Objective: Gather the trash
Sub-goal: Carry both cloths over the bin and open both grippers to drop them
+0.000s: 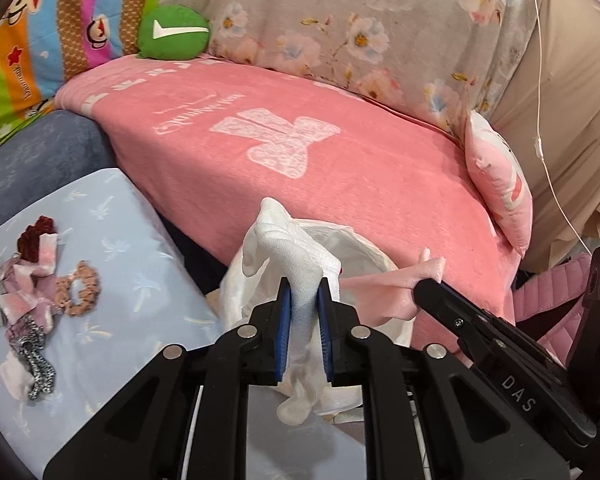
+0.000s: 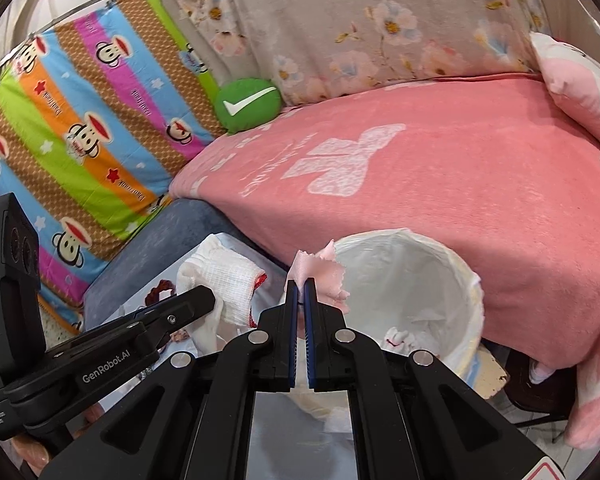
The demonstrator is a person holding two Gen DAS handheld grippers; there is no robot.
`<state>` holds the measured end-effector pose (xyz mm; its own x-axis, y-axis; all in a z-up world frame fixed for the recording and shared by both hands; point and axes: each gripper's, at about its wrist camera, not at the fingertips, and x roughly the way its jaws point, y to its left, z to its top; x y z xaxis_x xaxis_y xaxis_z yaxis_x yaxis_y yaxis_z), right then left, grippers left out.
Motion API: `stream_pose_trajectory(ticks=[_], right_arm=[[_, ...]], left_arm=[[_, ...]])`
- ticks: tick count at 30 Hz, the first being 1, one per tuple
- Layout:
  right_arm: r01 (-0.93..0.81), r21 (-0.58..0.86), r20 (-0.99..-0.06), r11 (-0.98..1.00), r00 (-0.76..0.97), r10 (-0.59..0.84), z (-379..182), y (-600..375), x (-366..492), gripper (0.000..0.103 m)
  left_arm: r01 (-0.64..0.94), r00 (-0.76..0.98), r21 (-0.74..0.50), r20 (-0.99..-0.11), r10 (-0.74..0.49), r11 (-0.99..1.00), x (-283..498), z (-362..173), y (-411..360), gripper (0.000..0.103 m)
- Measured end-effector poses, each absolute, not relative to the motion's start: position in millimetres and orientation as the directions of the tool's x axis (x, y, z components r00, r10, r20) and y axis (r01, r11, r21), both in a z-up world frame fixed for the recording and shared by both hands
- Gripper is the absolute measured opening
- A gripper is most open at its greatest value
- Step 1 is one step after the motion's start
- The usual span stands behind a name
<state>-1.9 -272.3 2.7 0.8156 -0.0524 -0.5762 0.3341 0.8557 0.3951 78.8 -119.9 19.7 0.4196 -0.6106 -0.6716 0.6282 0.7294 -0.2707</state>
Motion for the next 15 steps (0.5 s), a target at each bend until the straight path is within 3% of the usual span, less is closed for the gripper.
stream_pose_trajectory(ticks=[4,6,7,8,10,15], right_arm=[[0.355,0.394,-0.584,0.848,0.809,-0.067,-2,-285,-4,0.005],[0.359,0.395,-0.589,0.846,0.805,-0.066,-5,-290,-4,0.008],[0.364,0.394,-0.592,0.844,0.803,-0.069,-6,-292,-4,0.010],[0.371,0.393,-0.591,0.841,0.803,-0.078,-7,-293,-5,0.012],[0.375,0.395,-0.591,0.839,0.803,-0.080,-9,-294,-5,0.014],[0.375,0.399,-0.593,0.837,0.801,-0.076,-11,-294,-3,0.020]], left_arm=[[0.639,0.396,-0.285,-0.674,-0.624,0.714,78,17,-133,0.015],[0.639,0.385,-0.293,-0.678,-0.626,0.711,78,16,-137,0.025],[0.639,0.386,-0.296,-0.675,-0.629,0.710,78,15,-138,0.036],[0.634,0.395,-0.292,-0.673,-0.625,0.716,77,15,-138,0.052],[0.623,0.429,-0.280,-0.659,-0.618,0.731,75,18,-135,0.068],[0.608,0.461,-0.249,-0.662,-0.591,0.754,78,18,-132,0.071]])
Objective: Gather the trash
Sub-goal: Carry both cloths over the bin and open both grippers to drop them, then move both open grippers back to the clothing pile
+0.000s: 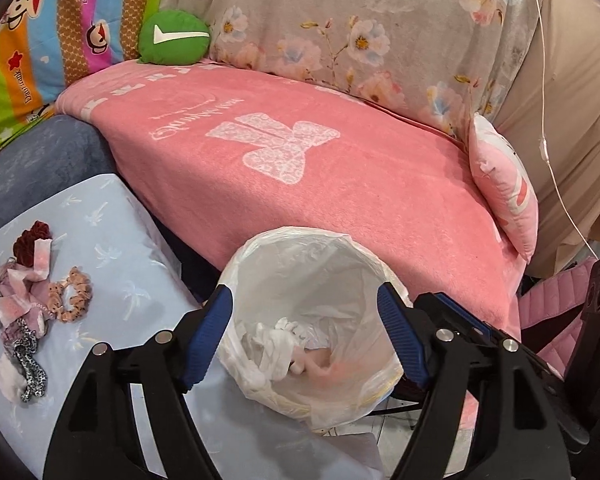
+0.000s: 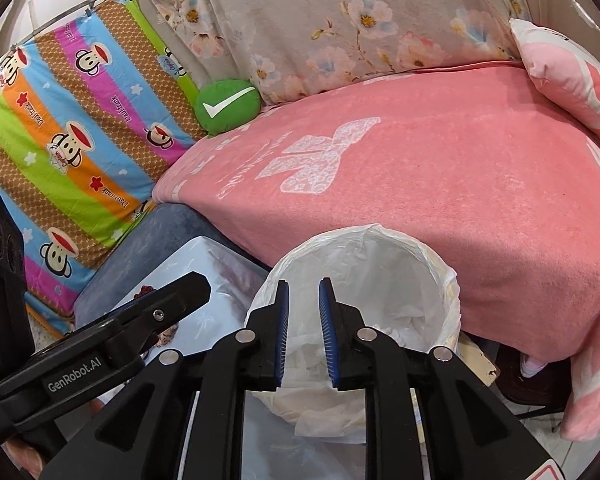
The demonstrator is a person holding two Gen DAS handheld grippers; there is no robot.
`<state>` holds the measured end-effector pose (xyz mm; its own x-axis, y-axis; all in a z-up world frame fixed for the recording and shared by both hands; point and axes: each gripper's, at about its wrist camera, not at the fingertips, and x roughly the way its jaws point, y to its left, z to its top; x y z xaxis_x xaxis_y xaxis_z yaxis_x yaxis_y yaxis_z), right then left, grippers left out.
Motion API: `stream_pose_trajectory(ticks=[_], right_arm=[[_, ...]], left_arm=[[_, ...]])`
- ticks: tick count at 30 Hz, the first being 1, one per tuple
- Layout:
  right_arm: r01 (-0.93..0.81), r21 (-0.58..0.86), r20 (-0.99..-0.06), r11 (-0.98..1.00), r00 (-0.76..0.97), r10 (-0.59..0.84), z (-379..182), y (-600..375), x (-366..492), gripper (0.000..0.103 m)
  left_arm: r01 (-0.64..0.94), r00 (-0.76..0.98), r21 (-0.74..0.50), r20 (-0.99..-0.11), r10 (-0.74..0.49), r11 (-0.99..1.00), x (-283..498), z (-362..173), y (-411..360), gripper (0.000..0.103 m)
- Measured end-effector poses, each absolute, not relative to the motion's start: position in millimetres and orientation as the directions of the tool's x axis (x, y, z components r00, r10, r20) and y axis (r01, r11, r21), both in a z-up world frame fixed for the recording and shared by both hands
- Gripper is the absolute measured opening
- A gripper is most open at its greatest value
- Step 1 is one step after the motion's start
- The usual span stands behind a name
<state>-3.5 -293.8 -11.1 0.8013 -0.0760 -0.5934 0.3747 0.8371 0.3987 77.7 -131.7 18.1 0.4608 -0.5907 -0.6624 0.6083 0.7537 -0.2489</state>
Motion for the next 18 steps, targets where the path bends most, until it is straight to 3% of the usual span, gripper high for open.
stream_pose_trajectory(ticks=[18], right_arm=[[0.254,0.355,-0.620,0.900,0.784,0.024,-14,-219,26,0.025]], left_arm=[[0.430,0.562,-0.251,-0.677,-0.475,0.867,93,6,-37,0.071]])
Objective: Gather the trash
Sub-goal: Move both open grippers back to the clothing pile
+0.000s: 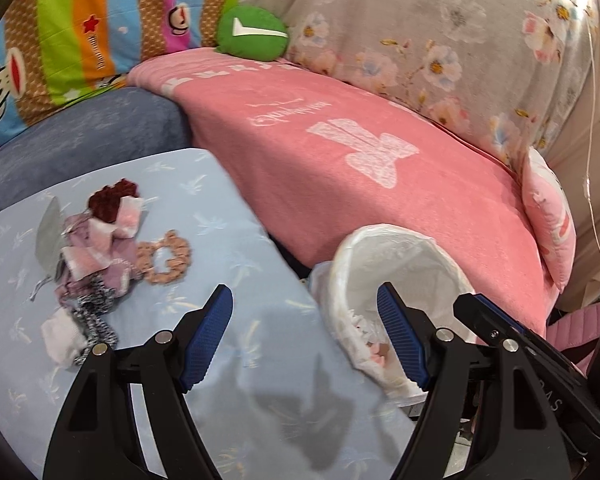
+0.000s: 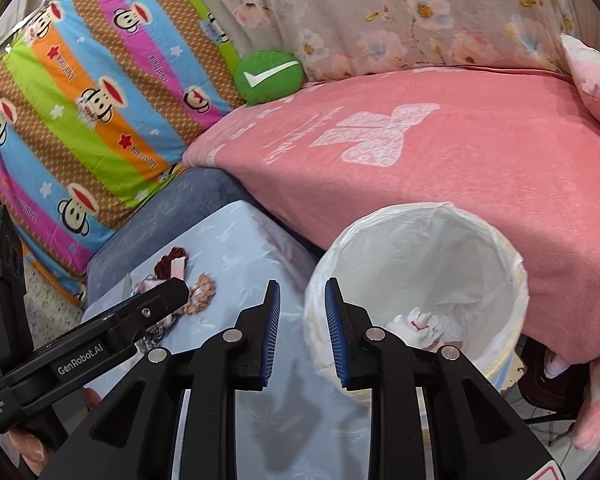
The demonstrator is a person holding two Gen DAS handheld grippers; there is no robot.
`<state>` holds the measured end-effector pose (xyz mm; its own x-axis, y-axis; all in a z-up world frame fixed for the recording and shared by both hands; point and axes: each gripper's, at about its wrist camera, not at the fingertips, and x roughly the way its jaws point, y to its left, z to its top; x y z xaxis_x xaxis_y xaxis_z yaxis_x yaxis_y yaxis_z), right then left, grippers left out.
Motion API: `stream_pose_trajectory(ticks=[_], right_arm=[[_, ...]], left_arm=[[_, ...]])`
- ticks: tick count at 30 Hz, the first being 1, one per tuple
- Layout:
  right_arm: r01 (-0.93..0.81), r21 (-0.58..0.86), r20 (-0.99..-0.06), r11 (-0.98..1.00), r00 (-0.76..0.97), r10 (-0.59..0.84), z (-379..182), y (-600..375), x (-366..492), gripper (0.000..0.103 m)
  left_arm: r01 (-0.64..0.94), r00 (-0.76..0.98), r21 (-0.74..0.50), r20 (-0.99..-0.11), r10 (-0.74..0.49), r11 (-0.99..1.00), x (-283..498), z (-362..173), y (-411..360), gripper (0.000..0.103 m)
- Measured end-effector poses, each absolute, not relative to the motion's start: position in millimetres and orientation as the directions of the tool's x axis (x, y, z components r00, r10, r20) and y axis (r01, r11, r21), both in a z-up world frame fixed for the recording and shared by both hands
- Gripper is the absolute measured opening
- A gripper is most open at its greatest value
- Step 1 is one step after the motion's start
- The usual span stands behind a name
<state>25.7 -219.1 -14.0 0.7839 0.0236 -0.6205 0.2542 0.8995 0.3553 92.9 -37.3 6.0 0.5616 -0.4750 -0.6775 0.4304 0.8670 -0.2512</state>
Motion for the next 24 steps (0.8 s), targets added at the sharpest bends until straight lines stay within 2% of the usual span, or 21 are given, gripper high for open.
stream_pose_trajectory(ticks=[6,10,14,24], right_arm=[[0.207,0.332,-0.639,0.920,0.767,0.058,-17,-183,37,0.025],[0.177,0.313,-0.651,0.933,0.755,0.075,-18,-160,45,0.026],[0.149,0.299,-0.658,0.943,0.747,0.090,-18,-139,53,0.031],[0.070,0.275,-0.691,0.959,0.707,0.146,-30,-82,74,0.031]], left_arm=[[0.356,0.593,-0.242,-0.688,-0.418,0.903,98,-1,3,0.072],[0.284,0.614,-0.229,-0.702,-0.360,0.931,104,-10,33,0.078],[0.224,0.619,-0.230,-0.717,-0.320,0.947,108,-18,61,0.081],[0.091,0.608,-0.246,-0.754,-0.250,0.965,118,-46,126,0.081]])
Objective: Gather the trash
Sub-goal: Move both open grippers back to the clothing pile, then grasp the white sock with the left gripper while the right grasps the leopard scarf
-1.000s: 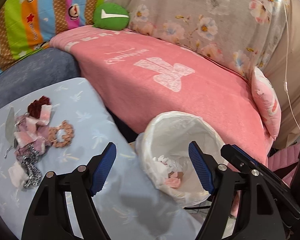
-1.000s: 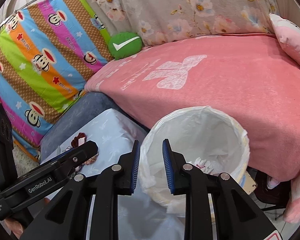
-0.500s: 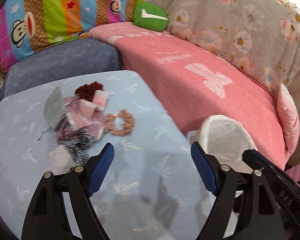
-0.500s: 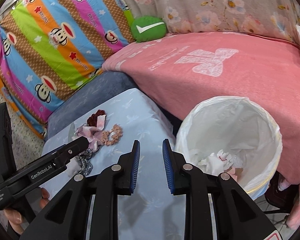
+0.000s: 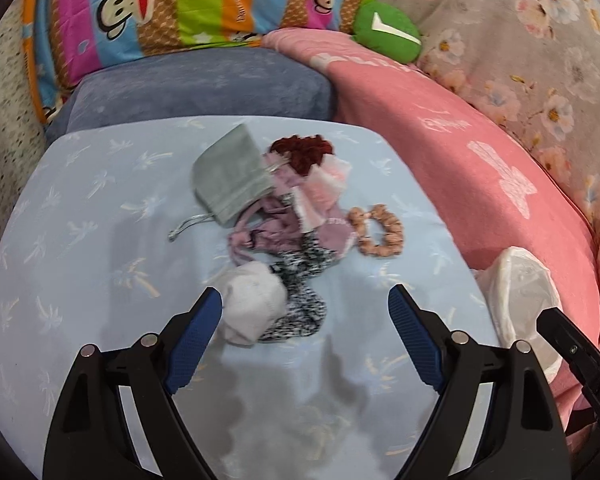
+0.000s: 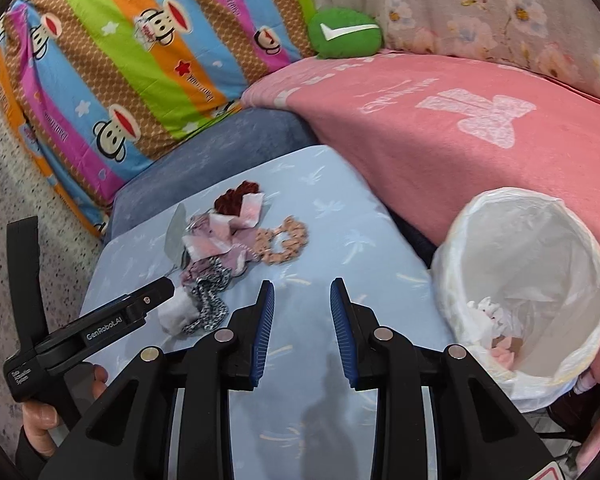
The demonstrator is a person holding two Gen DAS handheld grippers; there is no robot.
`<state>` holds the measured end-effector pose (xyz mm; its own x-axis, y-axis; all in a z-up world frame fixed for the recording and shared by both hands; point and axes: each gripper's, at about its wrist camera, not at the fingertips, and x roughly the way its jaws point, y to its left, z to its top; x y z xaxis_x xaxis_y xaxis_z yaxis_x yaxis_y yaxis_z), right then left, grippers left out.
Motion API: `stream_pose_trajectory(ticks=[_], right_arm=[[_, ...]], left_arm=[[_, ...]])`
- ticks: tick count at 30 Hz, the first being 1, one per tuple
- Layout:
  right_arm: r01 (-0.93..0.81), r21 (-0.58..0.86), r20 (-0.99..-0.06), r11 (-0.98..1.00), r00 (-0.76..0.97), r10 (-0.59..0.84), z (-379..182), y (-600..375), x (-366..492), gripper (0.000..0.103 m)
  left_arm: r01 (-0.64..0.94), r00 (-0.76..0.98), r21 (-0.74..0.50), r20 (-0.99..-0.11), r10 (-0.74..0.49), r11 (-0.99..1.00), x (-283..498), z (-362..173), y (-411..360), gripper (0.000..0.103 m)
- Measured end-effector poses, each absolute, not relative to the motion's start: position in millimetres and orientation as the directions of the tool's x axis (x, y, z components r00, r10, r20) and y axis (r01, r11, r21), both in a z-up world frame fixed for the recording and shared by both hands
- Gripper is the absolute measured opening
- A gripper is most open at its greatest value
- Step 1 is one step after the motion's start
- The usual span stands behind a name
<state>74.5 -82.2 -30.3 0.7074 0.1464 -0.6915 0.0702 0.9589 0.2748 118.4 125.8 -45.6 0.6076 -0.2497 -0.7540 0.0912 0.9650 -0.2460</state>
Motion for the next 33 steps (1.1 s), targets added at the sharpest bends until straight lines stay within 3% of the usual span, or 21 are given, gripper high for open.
stream_pose_trajectory(ticks=[10,18,20,23,33], right_arm=[[-0.002,0.246,-0.733,0.969,0.655,0.187,-52,-25,101,0.031],[-0.026,0.238,-0.759,0.971,0.618,0.203,-69,1,123,0.031],[-0.030,0.241,-0.765,0.970,0.610,0.209,-73,5,127,0.031],[-0.045,0.238,-0.774,0.970,0.595,0.217,-80,16,136,0.031],[-0.074,0.249,-0.805,0.966,0.539,0.249,-108,44,162,0.031]], left_arm=[[0.047,0.562,-0.280,-0.787,-0.257,0.959,131,-74,156,0.080],[0.066,0.508,-0.334,-0.800,-0.320,0.940,141,-90,166,0.057],[0.074,0.494,-0.355,-0.798,-0.344,0.932,142,-94,169,0.038],[0.084,0.488,-0.388,-0.787,-0.378,0.918,142,-95,174,0.025],[0.038,0.525,-0.374,-0.782,-0.336,0.927,144,-89,200,0.021]])
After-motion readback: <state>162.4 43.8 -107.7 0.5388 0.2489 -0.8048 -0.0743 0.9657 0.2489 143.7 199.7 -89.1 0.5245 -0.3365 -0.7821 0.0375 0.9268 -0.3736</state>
